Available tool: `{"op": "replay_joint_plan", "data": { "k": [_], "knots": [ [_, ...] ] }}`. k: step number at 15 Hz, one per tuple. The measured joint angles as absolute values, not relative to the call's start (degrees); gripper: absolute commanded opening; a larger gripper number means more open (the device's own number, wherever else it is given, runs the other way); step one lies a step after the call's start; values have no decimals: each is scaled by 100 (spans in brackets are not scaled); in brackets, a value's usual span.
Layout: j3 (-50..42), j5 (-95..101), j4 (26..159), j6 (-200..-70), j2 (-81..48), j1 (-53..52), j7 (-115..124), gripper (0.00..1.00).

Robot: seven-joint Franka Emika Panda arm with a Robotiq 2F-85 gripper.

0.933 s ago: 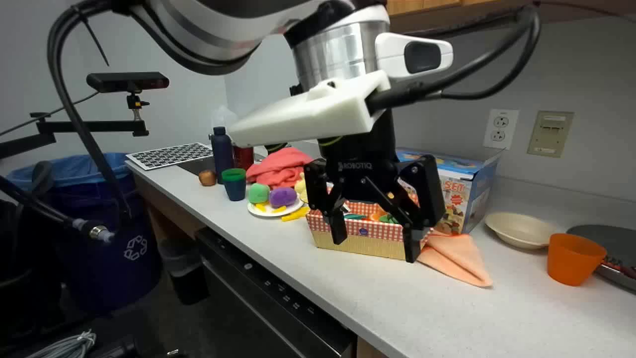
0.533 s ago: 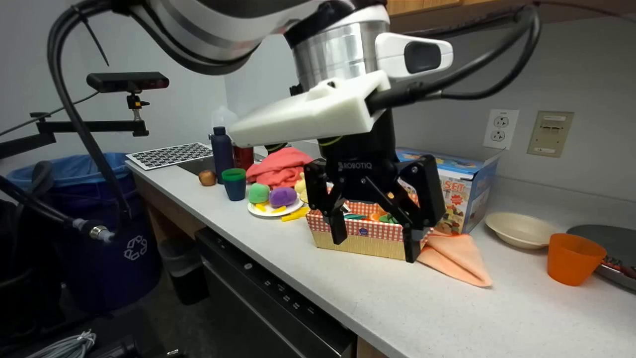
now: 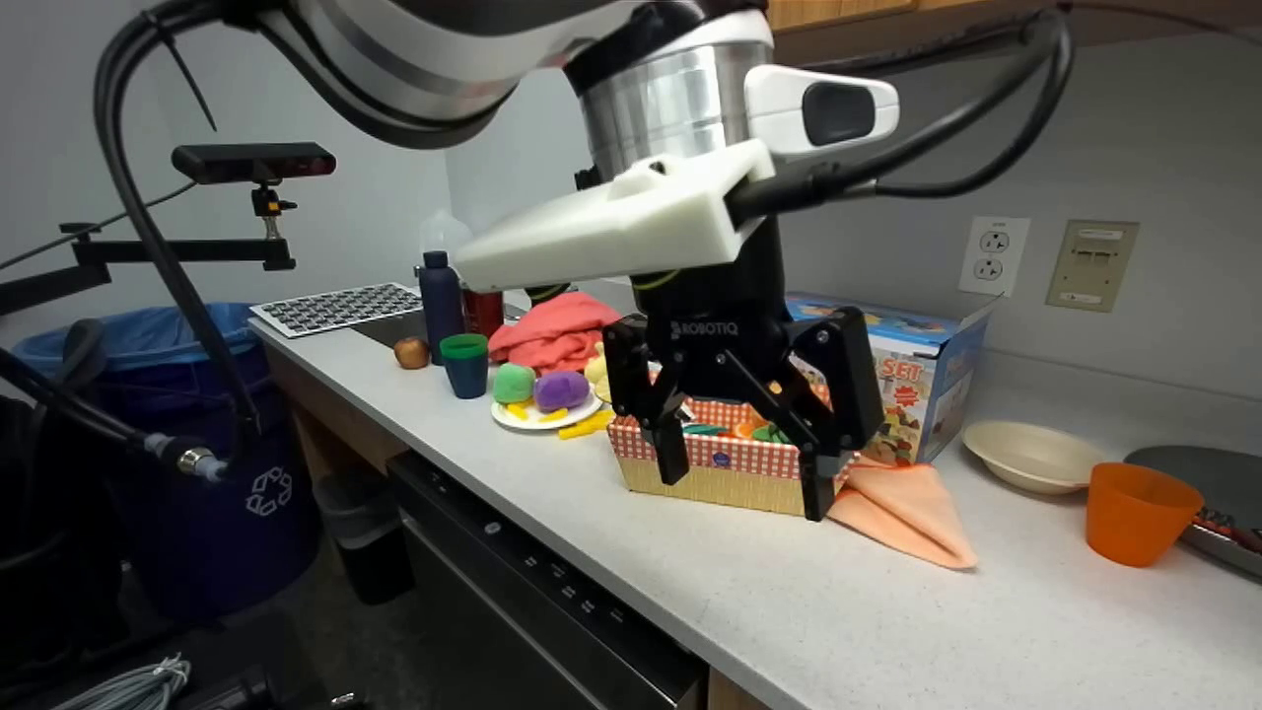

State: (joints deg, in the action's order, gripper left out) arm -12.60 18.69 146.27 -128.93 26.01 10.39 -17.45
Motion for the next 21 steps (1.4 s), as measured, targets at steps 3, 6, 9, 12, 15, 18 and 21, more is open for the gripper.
{"op": "replay_joint_plan", "data": {
  "k": [3, 6, 9, 12, 15, 18, 21],
  "knots": [
    [-1260, 1869, 14627, -12893, 2601, 1039, -1745, 100],
    [-1263, 1866, 14606, -12892, 2602, 1039, -1747, 100],
    [-1294, 1862, 14520, -12879, 2622, 1042, -1747, 100],
    [-1322, 1862, 14398, -12796, 2697, 1092, -1747, 100],
    [-1375, 1862, 14262, -12591, 2926, 1212, -1744, 100],
    [-1517, 1849, 14099, -12373, 3256, 1389, -1721, 100],
    [-1643, 1796, 13957, -12275, 3534, 1571, -1600, 100]
  ]
}}
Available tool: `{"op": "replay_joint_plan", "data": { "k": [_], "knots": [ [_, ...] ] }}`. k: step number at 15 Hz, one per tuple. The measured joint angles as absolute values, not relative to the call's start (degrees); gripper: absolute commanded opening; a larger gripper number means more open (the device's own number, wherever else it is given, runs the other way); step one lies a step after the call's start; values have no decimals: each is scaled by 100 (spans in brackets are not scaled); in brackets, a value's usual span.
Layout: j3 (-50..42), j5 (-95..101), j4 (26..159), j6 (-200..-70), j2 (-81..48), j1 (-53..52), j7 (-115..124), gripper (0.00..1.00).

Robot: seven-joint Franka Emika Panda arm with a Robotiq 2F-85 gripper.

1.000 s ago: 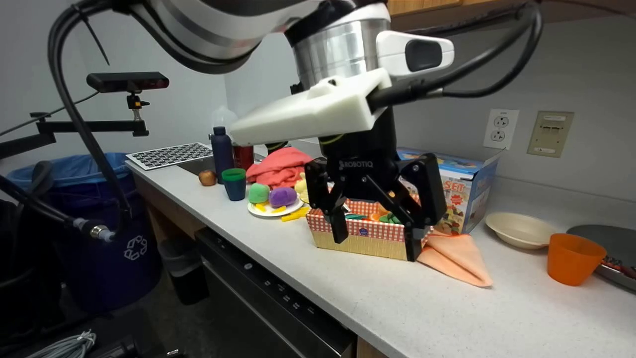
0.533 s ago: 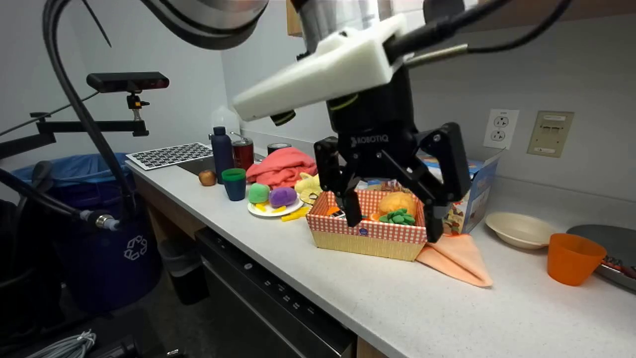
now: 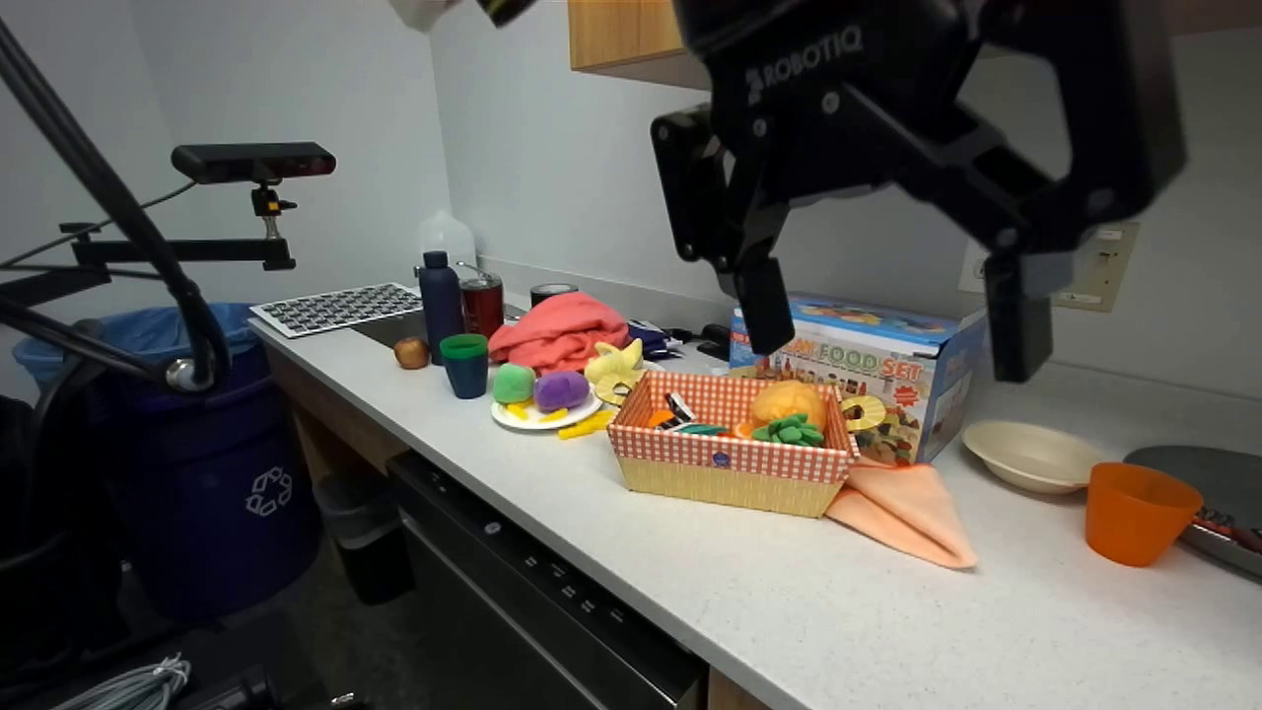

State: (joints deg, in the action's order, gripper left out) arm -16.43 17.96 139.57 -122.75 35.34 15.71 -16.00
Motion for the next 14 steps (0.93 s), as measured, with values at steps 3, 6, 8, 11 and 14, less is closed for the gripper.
{"op": "replay_joint_plan", "data": {
  "k": [3, 6, 8, 11, 14],
  "knots": [
    [-1655, 1777, 13943, -12248, 3616, 1605, -1546, 100],
    [-1655, 1776, 13947, -12248, 3614, 1605, -1529, 100],
    [-1655, 1776, 13948, -12248, 3614, 1605, -1528, 100],
    [-1670, 1776, 13865, -12312, 3584, 1608, -1401, 100],
    [-1760, 1780, 13509, -12388, 3597, 1728, -1190, 100]
  ]
}}
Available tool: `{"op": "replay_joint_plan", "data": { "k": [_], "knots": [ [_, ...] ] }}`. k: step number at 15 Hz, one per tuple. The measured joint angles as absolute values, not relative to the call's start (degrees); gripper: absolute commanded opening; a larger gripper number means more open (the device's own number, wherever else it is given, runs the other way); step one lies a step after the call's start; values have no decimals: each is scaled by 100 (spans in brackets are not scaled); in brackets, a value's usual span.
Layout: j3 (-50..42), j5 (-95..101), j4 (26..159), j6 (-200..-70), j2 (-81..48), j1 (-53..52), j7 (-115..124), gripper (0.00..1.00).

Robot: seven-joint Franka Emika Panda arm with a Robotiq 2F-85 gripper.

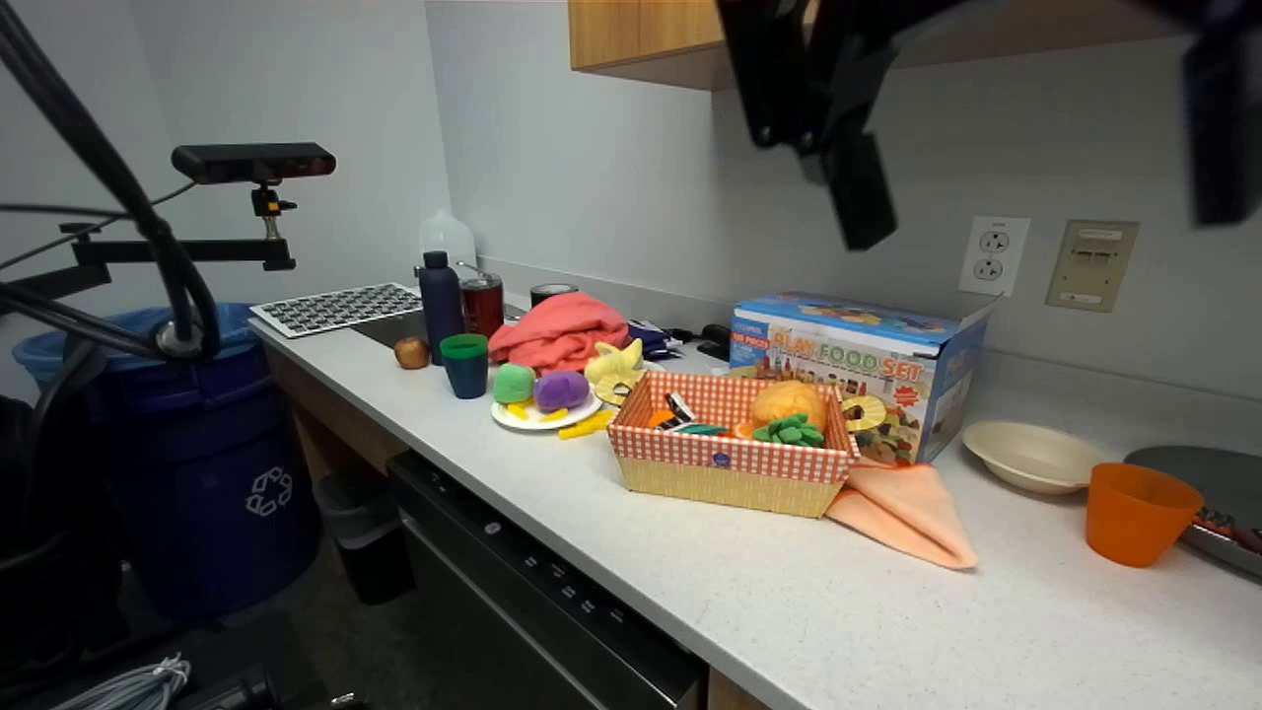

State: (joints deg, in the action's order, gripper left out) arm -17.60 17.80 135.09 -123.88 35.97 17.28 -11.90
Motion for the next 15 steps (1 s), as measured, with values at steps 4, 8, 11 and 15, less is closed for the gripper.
{"op": "replay_joint_plan", "data": {
  "k": [4, 8, 11, 15],
  "knots": [
    [-1957, 1818, 12925, -12585, 3607, 2084, -1042, 100],
    [-2343, 1825, 12448, -13127, 3513, 2329, -1028, 100],
    [-2618, 1768, 12120, -13489, 3303, 2365, -993, 100],
    [-2742, 1763, 11752, -13773, 2974, 2482, -938, 100]
  ]
}}
